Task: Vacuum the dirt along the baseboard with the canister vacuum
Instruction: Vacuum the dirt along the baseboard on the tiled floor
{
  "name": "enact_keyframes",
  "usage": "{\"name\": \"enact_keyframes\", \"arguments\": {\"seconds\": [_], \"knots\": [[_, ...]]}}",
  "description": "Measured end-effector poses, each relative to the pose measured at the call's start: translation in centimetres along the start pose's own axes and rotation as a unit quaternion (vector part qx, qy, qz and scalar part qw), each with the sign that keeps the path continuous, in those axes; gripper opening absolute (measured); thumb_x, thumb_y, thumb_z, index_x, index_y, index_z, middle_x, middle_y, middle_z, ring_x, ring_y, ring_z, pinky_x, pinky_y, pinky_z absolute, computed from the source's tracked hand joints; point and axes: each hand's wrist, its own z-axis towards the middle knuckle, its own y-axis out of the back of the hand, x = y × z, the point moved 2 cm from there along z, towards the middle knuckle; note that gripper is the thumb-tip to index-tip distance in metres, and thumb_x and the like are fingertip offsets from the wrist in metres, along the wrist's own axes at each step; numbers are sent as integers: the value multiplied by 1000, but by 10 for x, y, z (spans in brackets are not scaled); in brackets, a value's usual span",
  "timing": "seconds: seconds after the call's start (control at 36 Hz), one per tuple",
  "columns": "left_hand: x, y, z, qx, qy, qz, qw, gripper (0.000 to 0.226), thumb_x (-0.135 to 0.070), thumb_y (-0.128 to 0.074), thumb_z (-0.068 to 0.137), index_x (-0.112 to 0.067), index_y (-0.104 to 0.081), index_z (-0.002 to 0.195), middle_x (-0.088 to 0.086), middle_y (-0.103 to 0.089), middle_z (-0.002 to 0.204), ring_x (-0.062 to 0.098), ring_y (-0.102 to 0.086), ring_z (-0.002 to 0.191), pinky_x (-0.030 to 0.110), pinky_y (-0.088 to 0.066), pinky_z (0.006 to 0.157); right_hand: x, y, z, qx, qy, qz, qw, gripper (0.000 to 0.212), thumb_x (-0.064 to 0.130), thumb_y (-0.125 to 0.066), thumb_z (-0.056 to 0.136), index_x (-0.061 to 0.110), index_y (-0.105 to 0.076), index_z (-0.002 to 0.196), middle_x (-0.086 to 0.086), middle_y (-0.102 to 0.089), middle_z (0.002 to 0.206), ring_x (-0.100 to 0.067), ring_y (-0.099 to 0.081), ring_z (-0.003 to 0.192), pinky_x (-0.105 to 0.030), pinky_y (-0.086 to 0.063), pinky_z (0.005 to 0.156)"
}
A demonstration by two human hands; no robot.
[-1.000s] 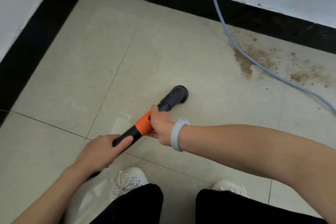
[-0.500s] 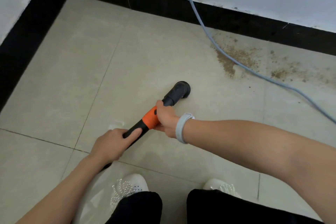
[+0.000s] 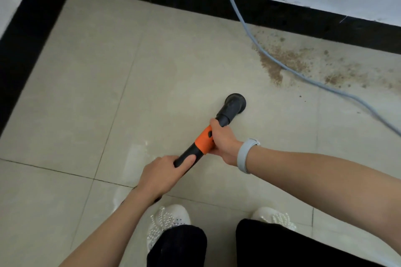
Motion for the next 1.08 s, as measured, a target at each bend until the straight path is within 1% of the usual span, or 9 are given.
{"name": "enact_keyframes", "arguments": {"seconds": [0.08, 0.19, 0.28, 0.44, 0.64, 0.78, 0.83, 0.97, 1.08], "knots": [[-17, -1, 16, 4, -15, -5, 1000, 66, -76, -30, 86, -19, -62, 77, -2, -64, 64, 22, -66, 69, 30, -50, 71, 18, 10, 6, -24, 15, 22, 999, 26, 34, -44, 99, 10, -44, 109, -6, -53, 92, -25, -55, 92, -36, -51, 62], [-53, 5, 43, 16, -59, 18, 998, 65, -77, -28, 86, -21, -60, 80, 0, -66, 69, 23, -67, 73, 29, -49, 71, 48, 39, 10, -59, 17, 48, 997, 24, 32, -43, 100, 10, -42, 109, -6, -50, 88, -25, -55, 87, -42, -51, 76], [-82, 11, 63, 42, -90, 39, 994, 67, -79, -26, 85, -22, -61, 88, -1, -67, 68, 20, -69, 65, 28, -50, 71, 71, 68, 8, -63, -9, 65, 996, 21, 28, -43, 101, 9, -41, 110, -8, -51, 86, -22, -54, 75, -40, -48, 78], [-122, 22, 89, 91, -133, 101, 982, 68, -80, -27, 84, -20, -59, 90, -1, -66, 65, 18, -66, 55, 26, -50, 68, 87, 105, 6, -88, -43, 93, 991, 36, 29, -40, 103, 7, -39, 132, -12, -52, 112, -30, -57, 109, -41, -49, 79], [-146, 13, 97, 127, -139, 152, 970, 64, -78, -33, 84, -21, -62, 91, -3, -62, 59, 16, -60, 49, 23, -44, 58, 67, 137, 14, -95, -54, 142, 984, 36, 29, -37, 104, 8, -37, 133, -15, -52, 111, -31, -56, 96, -42, -50, 72], [-181, -4, 99, 147, -153, 189, 959, 53, -75, -34, 87, -27, -55, 81, -4, -62, 62, 16, -60, 50, 23, -43, 57, 53, 175, 21, -117, -49, 180, 975, 28, 30, -35, 103, 12, -39, 124, -15, -54, 118, -32, -58, 99, -41, -49, 60], [-195, -7, 102, 149, -148, 192, 959, 52, -75, -33, 87, -27, -54, 80, -3, -61, 62, 16, -60, 52, 24, -43, 58, 57, 186, 25, -116, -46, 187, 974, 22, 30, -35, 103, 13, -38, 117, -14, -52, 118, -32, -56, 101, -42, -50, 62], [-199, 7, 110, 123, -104, 169, 972, 54, -73, -32, 89, -24, -55, 90, 0, -63, 68, 17, -61, 55, 25, -45, 61, 80, 175, 41, -118, -32, 146, 982, 28, 37, -34, 101, 10, -40, 105, -9, -51, 88, -30, -56, 88, -48, -57, 83], [-175, 33, 99, 87, -65, 164, 980, 53, -71, -32, 89, -25, -57, 90, -1, -63, 65, 16, -60, 52, 28, -49, 65, 90, 139, 38, -69, -17, 128, 989, 31, 39, -33, 100, 10, -44, 99, -8, -50, 80, -27, -57, 82, -48, -57, 84]]}}
